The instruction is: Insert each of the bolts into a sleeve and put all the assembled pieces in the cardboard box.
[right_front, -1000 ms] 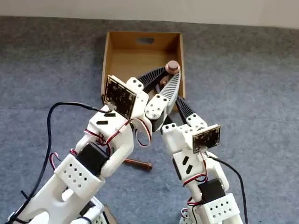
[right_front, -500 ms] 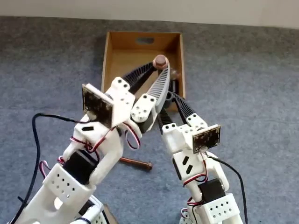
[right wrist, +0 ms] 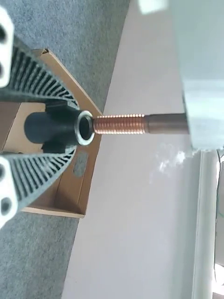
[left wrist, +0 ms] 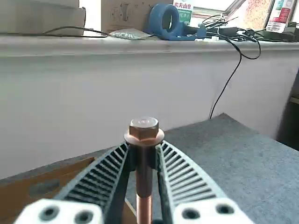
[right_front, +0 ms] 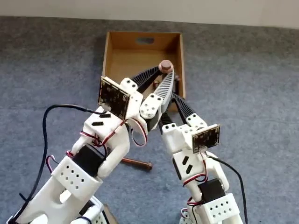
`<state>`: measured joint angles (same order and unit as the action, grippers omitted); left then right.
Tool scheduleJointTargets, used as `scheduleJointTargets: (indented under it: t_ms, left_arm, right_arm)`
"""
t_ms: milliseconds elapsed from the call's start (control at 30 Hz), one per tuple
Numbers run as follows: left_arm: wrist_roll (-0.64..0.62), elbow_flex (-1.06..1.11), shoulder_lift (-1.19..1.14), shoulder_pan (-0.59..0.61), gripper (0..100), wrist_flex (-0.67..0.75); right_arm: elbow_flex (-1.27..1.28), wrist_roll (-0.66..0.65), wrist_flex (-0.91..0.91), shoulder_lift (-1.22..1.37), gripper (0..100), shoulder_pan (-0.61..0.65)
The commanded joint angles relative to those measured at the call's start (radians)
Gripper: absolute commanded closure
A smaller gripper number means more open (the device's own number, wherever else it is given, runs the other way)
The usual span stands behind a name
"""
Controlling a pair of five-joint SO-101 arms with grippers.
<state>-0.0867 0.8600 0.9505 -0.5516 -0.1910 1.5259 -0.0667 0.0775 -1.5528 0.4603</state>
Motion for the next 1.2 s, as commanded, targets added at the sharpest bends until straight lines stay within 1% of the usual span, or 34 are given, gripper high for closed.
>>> scheduleJointTargets:
  t_ms: [0, 167, 433, 667, 833, 1167]
  left_arm:
    - [0.008, -0.033, -0.004, -0.01, 99, 0.026]
    - [0.008, -0.048, 0.001, -0.008, 99, 0.023]
    - [0.008, -0.013, 0.142, -0.013, 99, 0.025]
    - [0.008, -0.007, 0.073, -0.016, 99, 0.026]
    - [0.008, -0.012, -0.001, -0.059, 99, 0.028]
    - [0.008, -0.027, -0.004, -0.056, 99, 0.025]
  right_arm:
    - [-0.013, -0.011, -0.022, -0.016, 99.2, 0.008]
    - [-0.013, -0.011, -0.022, -0.016, 99.2, 0.008]
    - [-0.013, -0.011, -0.022, -0.016, 99.2, 0.008]
    - [-0.013, -0.011, -0.022, -0.016, 99.2, 0.008]
    - [-0.013, -0.011, -0.022, -0.019, 99.2, 0.005]
    - [-0.013, -0.011, -0.022, -0.018, 99.2, 0.004]
